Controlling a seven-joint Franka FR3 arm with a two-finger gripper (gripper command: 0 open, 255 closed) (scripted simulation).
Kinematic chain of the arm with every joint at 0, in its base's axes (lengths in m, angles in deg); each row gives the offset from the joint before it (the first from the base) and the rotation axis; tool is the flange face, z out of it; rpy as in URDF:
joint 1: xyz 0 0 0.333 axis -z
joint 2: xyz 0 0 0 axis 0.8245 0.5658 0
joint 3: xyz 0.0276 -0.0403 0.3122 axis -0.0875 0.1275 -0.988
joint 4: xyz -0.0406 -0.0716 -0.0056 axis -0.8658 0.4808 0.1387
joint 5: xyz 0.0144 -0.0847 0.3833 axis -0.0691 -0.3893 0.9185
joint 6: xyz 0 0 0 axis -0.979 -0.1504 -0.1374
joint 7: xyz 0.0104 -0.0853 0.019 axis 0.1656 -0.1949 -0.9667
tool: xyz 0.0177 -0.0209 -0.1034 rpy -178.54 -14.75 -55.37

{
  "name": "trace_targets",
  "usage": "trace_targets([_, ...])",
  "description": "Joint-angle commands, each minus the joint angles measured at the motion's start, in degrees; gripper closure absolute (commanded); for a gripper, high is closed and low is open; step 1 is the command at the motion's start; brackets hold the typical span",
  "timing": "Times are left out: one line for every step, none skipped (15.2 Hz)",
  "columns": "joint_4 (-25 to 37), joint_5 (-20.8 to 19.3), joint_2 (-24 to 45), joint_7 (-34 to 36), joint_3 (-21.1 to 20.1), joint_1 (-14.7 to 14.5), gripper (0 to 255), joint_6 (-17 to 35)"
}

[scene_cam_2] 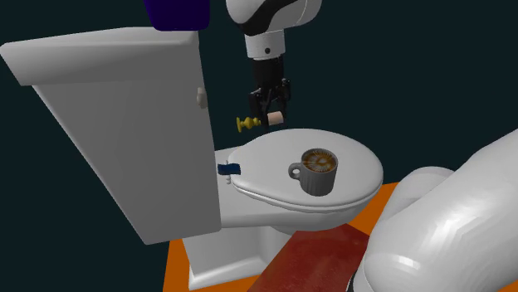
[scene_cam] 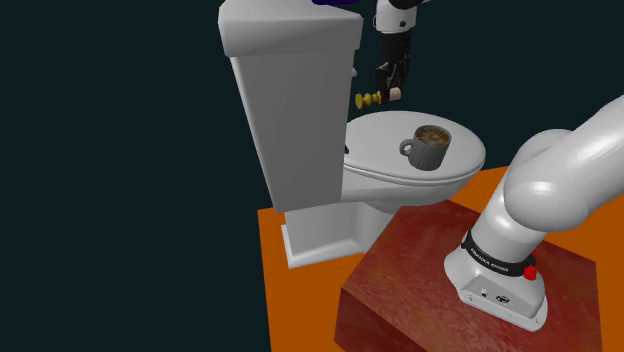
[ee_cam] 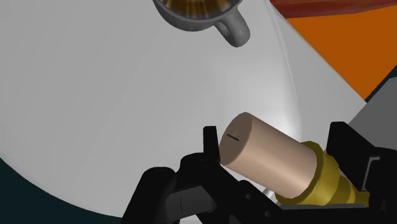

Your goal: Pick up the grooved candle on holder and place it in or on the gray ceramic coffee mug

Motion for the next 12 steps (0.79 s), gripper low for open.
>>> trace_targets([1.53, 0.15, -0.09, -0.07, -0.19, -0.08, 255, -1.65])
trace_targets([1.76, 0.16, -0.12, -0.09, -0.22, -0.08, 255, -1.91])
trace_targets([0.55, -0.49, -1.78, -0.92, 0.35, 0.48, 255, -2.22])
trace_targets([-0.61, -1.17, -3.42, -1.78, 0.94, 1.07, 255, -2.58])
trace_targets([-1.71, -1.87, -5.05, -2.66, 1.54, 1.68, 255, -2.96])
trace_targets([-2.74, -2.61, -6.64, -3.57, 2.17, 2.31, 255, -3.37])
trace_targets([-3.7, -3.37, -8.21, -4.51, 2.81, 2.96, 255, -3.81])
trace_targets([-4.6, -4.16, -9.75, -5.48, 3.48, 3.63, 255, -4.27])
trace_targets([-5.43, -4.97, -11.25, -6.47, 4.17, 4.31, 255, -4.75])
trace_targets([-6.2, -5.8, -12.71, -7.51, 4.87, 5.02, 255, -5.25])
trace_targets([-6.89, -6.66, -14.13, -8.57, 5.59, 5.75, 255, -5.76])
trace_targets([-7.53, -7.54, -15.5, -9.66, 6.34, 6.49, 255, -6.28])
